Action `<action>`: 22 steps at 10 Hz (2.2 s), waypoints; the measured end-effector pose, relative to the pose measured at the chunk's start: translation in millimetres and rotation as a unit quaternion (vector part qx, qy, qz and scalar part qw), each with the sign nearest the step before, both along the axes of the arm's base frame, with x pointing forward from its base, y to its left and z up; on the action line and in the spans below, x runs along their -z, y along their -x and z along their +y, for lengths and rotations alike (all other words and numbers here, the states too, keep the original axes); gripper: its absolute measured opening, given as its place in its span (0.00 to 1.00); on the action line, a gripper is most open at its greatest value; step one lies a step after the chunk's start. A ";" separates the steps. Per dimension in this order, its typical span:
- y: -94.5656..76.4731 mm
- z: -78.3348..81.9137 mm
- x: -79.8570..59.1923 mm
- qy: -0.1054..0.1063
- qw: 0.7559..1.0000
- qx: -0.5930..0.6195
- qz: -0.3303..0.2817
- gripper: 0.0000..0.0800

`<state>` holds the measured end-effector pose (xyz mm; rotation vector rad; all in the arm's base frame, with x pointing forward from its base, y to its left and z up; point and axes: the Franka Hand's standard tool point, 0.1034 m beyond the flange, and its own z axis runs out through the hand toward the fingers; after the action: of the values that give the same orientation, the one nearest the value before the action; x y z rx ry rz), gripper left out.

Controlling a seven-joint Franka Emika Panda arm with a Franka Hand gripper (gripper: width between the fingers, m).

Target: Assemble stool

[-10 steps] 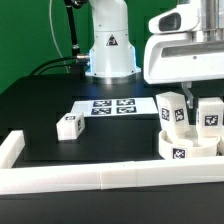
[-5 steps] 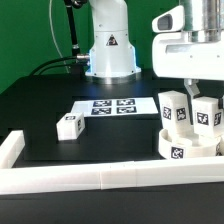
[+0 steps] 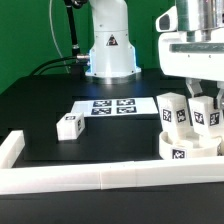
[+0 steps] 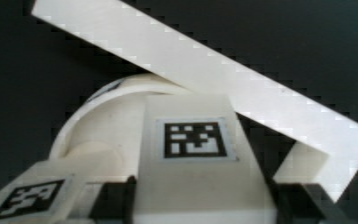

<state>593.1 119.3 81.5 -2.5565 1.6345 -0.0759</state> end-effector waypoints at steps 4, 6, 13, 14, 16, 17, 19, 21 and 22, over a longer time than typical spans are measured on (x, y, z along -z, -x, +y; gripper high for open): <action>4.7 10.3 -0.5 -0.033 0.972 0.232 0.020 0.42; 2.7 13.7 -0.3 -0.053 0.935 0.349 0.023 0.42; -0.5 14.2 -0.3 -0.098 0.876 0.472 0.017 0.42; 0.4 13.4 -0.4 -0.108 0.863 0.493 0.011 0.42; 2.5 13.8 -0.3 -0.124 0.838 0.531 -0.008 0.42; 3.3 13.8 -0.3 -0.129 0.836 0.534 -0.010 0.42; 3.0 12.4 -0.5 -0.138 0.822 0.553 -0.012 0.42; 2.1 11.4 -2.0 -0.131 0.850 0.510 -0.019 0.42; -1.2 8.5 -10.0 -0.132 0.866 0.481 -0.027 0.65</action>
Offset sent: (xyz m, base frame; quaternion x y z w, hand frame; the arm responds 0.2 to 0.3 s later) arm -0.0093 0.0090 0.0020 -0.0208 -0.0002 0.2965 0.9548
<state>594.3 127.7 91.4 -1.3207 2.4927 0.0025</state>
